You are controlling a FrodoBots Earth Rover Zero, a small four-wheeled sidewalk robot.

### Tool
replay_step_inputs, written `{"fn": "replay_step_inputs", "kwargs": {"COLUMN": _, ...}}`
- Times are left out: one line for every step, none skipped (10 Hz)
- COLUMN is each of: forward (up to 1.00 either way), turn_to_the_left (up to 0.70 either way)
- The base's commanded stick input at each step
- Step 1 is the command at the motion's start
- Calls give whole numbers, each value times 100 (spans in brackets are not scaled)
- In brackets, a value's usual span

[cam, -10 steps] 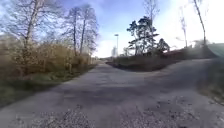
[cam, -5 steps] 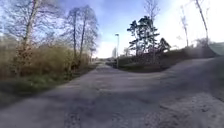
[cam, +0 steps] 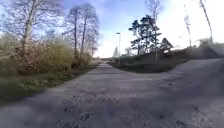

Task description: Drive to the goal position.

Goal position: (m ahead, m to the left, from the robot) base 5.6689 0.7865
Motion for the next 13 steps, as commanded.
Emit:
{"fn": "replay_step_inputs", "kwargs": {"forward": 100, "turn_to_the_left": 0}}
{"fn": "replay_step_inputs", "kwargs": {"forward": 100, "turn_to_the_left": 0}}
{"fn": "replay_step_inputs", "kwargs": {"forward": 100, "turn_to_the_left": 0}}
{"fn": "replay_step_inputs", "kwargs": {"forward": 100, "turn_to_the_left": 0}}
{"fn": "replay_step_inputs", "kwargs": {"forward": 100, "turn_to_the_left": 0}}
{"fn": "replay_step_inputs", "kwargs": {"forward": 100, "turn_to_the_left": 0}}
{"fn": "replay_step_inputs", "kwargs": {"forward": 100, "turn_to_the_left": 0}}
{"fn": "replay_step_inputs", "kwargs": {"forward": 100, "turn_to_the_left": 0}}
{"fn": "replay_step_inputs", "kwargs": {"forward": 100, "turn_to_the_left": 0}}
{"fn": "replay_step_inputs", "kwargs": {"forward": 100, "turn_to_the_left": 0}}
{"fn": "replay_step_inputs", "kwargs": {"forward": 100, "turn_to_the_left": 0}}
{"fn": "replay_step_inputs", "kwargs": {"forward": 100, "turn_to_the_left": 0}}
{"fn": "replay_step_inputs", "kwargs": {"forward": 100, "turn_to_the_left": 0}}
